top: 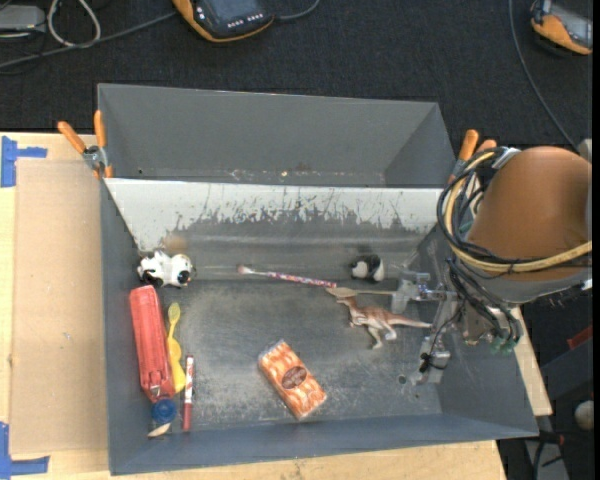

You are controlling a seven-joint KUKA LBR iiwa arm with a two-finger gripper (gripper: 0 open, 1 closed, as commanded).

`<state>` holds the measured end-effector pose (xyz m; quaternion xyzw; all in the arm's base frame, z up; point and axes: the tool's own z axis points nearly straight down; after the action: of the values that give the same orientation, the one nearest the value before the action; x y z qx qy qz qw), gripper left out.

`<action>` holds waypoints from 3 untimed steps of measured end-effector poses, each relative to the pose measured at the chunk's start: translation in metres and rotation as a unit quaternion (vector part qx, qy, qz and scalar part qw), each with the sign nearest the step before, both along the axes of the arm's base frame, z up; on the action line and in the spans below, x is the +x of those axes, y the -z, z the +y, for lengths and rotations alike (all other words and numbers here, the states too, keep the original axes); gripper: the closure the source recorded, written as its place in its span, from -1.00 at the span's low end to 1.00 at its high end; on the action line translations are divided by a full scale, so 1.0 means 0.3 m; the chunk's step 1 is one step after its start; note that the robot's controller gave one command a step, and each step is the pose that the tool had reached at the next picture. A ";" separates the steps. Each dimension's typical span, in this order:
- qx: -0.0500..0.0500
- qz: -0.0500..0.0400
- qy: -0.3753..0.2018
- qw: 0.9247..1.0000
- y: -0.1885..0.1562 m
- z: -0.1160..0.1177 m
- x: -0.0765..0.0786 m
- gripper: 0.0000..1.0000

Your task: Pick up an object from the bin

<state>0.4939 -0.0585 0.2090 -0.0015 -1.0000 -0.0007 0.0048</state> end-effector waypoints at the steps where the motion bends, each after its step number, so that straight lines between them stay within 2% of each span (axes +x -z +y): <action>1: -0.001 -0.004 -0.001 1.000 -0.014 0.001 0.005 -1.00; 2: -0.001 -0.005 0.053 0.999 0.144 0.120 0.059 -1.00; 3: -0.001 -0.006 0.039 0.999 0.284 0.158 0.093 -1.00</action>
Offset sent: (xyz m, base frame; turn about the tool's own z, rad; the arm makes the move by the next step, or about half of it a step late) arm 0.0260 0.0598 -0.0744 0.1663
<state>0.5217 -0.0112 0.1239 -0.0409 -0.9992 0.0004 -0.0015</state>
